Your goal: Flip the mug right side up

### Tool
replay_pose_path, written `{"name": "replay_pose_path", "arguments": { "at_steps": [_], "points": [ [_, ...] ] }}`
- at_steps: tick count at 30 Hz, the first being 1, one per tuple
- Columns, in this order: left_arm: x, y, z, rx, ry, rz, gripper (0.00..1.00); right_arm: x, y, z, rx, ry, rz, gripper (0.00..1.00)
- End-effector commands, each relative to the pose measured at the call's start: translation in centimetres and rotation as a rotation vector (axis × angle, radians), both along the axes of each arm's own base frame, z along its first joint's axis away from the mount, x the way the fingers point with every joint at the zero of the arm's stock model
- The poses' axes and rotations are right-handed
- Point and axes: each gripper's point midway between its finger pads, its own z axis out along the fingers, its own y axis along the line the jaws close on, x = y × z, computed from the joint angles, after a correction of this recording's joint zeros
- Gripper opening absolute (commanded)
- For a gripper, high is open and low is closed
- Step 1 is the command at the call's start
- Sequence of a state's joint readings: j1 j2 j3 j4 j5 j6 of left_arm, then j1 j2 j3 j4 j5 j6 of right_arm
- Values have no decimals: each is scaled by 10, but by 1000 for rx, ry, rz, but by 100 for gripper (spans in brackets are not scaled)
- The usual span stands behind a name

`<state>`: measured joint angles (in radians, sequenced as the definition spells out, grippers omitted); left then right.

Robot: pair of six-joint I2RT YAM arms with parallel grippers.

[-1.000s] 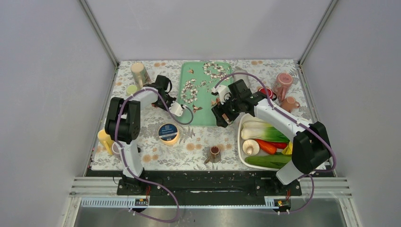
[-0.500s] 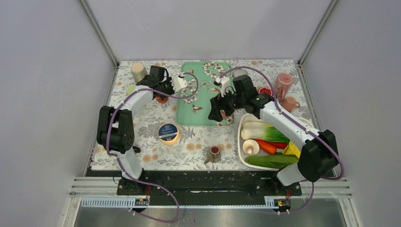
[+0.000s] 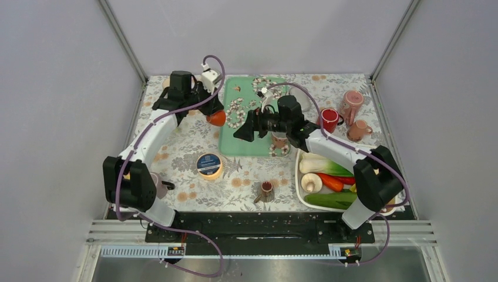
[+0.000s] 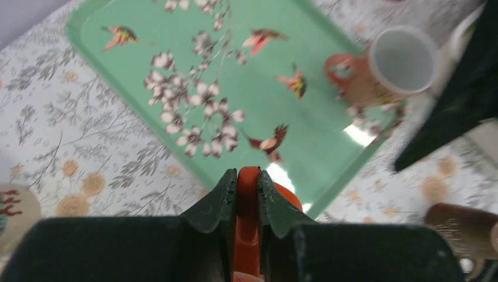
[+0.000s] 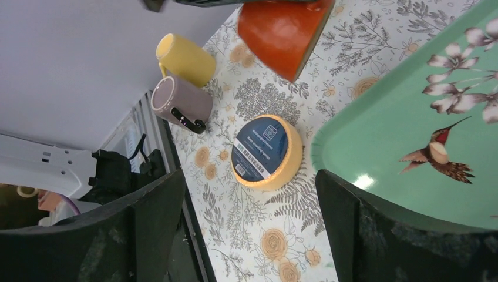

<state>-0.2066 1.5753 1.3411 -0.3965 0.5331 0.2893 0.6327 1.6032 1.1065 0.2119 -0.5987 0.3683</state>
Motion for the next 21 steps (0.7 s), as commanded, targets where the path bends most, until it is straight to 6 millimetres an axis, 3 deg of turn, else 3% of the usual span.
{"name": "replay_pose_path", "arguments": {
  "at_steps": [1, 10, 14, 17, 21],
  "points": [
    [-24, -27, 85, -222, -60, -80, 0, 14, 25, 41, 163, -33, 23, 90],
    [-57, -48, 102, -283, -41, -174, 0, 14, 43, 68, 280, -37, 81, 89],
    [-60, -53, 105, -304, -23, -189, 0, 6, 53, 73, 326, -4, 136, 80],
    [-67, -61, 104, -311, -5, -205, 0, -1, 58, 83, 388, 32, 189, 58],
    [-73, -63, 102, -320, 3, -207, 0, -2, 56, 97, 430, 17, 195, 13]
  ]
}}
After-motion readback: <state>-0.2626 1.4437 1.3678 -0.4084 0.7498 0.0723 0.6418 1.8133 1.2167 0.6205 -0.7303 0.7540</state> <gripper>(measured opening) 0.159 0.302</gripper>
